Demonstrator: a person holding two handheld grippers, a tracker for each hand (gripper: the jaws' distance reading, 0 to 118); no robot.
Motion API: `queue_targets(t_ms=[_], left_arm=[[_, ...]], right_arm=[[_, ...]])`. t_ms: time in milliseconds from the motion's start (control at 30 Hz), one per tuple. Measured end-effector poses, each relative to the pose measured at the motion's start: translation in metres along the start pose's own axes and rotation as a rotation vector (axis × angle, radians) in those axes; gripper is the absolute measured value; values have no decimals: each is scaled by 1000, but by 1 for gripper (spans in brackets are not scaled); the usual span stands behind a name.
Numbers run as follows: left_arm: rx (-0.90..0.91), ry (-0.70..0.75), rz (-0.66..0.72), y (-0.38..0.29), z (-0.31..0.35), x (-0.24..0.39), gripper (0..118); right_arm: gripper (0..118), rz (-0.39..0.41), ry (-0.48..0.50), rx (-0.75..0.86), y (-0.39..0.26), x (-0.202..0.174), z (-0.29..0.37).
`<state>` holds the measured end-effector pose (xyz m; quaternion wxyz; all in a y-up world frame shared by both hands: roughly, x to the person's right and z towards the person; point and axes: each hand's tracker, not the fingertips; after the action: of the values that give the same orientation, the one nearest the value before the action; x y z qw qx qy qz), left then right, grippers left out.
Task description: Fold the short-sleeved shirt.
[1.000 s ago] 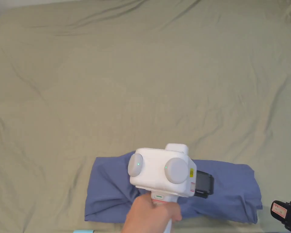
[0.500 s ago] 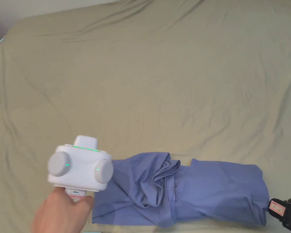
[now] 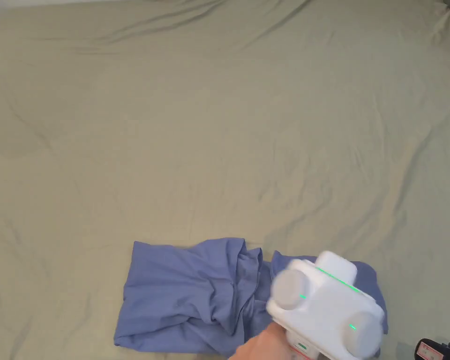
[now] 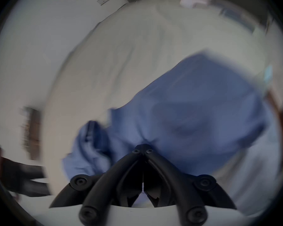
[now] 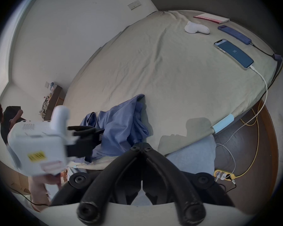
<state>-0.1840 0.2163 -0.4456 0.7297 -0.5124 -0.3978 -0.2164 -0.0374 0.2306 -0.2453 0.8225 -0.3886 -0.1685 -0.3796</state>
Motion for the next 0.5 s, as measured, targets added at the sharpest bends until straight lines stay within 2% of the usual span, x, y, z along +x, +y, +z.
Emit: queue_targets(t_ms=[67, 100, 267, 333, 433, 500], left_arm=[[31, -133, 144, -9, 20, -52, 0], [47, -150, 196, -17, 29, -76, 0], [103, -157, 482, -93, 79, -232, 0], [103, -101, 606, -122, 83, -283, 0], [88, -100, 639, -142, 79, -324, 0], [109, -222, 657, -149, 71, -341, 0]], right_arm=[[0, 11, 6, 13, 6, -7, 2], [0, 18, 7, 16, 8, -10, 2], [0, 78, 14, 16, 20, -38, -11], [0, 110, 25, 11, 24, -50, -19], [0, 154, 9, -4, 28, -67, -29], [0, 176, 10, -17, 29, -77, -32]])
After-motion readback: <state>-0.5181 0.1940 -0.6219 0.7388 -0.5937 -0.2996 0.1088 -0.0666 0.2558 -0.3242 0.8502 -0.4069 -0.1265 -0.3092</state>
